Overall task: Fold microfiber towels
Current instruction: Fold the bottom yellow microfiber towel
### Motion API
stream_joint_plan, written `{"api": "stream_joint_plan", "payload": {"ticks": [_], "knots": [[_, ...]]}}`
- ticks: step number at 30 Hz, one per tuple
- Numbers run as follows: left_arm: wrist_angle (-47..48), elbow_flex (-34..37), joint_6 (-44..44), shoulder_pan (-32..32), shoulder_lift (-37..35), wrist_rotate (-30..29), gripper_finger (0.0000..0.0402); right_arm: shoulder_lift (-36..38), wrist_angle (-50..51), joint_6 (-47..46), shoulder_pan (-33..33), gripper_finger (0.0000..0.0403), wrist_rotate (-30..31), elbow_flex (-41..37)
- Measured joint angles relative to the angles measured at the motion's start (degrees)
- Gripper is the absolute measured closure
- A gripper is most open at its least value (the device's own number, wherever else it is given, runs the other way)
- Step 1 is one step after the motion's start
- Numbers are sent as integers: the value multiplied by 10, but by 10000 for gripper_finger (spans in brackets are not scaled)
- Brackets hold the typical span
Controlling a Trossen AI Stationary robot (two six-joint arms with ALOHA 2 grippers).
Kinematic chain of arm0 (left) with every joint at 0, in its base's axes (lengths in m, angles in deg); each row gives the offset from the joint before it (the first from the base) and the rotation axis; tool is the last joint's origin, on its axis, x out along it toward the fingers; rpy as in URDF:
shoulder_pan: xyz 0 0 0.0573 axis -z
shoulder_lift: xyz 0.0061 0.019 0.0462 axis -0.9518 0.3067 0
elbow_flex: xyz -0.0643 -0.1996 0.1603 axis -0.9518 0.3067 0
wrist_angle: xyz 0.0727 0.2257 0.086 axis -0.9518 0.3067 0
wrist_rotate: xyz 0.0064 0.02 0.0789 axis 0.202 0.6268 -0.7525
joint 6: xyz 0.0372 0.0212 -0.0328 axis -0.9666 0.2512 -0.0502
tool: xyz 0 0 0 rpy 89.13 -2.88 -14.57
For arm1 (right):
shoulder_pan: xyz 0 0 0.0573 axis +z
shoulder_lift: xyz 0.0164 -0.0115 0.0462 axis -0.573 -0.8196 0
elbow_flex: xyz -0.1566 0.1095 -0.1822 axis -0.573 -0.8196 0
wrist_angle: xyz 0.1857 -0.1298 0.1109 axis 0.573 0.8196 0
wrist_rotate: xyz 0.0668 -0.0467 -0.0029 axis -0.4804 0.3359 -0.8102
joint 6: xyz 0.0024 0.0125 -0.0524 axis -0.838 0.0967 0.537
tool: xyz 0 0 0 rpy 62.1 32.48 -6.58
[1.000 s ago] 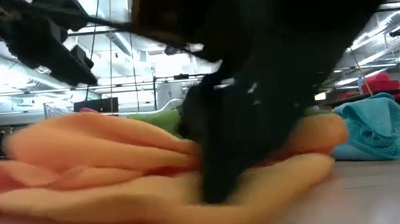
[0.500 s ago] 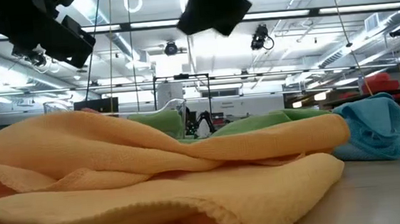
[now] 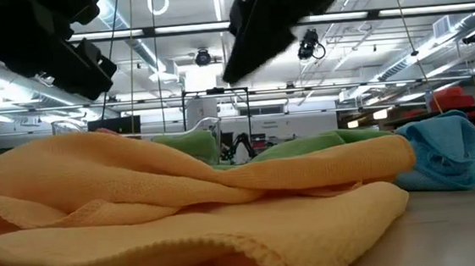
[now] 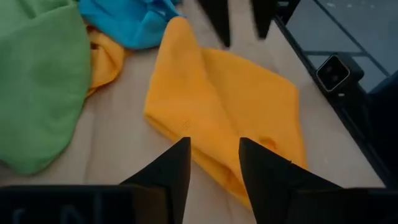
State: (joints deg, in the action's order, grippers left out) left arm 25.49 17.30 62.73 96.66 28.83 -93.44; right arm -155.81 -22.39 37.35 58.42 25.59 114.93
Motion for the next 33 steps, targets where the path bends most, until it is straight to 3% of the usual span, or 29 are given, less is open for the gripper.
{"api": "stream_joint_plan", "payload": {"ticks": [11,20,28,33], "knots": [[-15,0,164,3,66,84,212,-6,19,2,-3,183,11,0],[-121,-4,175,18,145,86,188,-6,17,-2,-19,183,12,1],[-10,-75,108,21,214,47,225,-6,11,-5,-20,183,12,1],[101,-137,56,21,239,11,282,-6,11,-15,-19,183,12,1]]}}
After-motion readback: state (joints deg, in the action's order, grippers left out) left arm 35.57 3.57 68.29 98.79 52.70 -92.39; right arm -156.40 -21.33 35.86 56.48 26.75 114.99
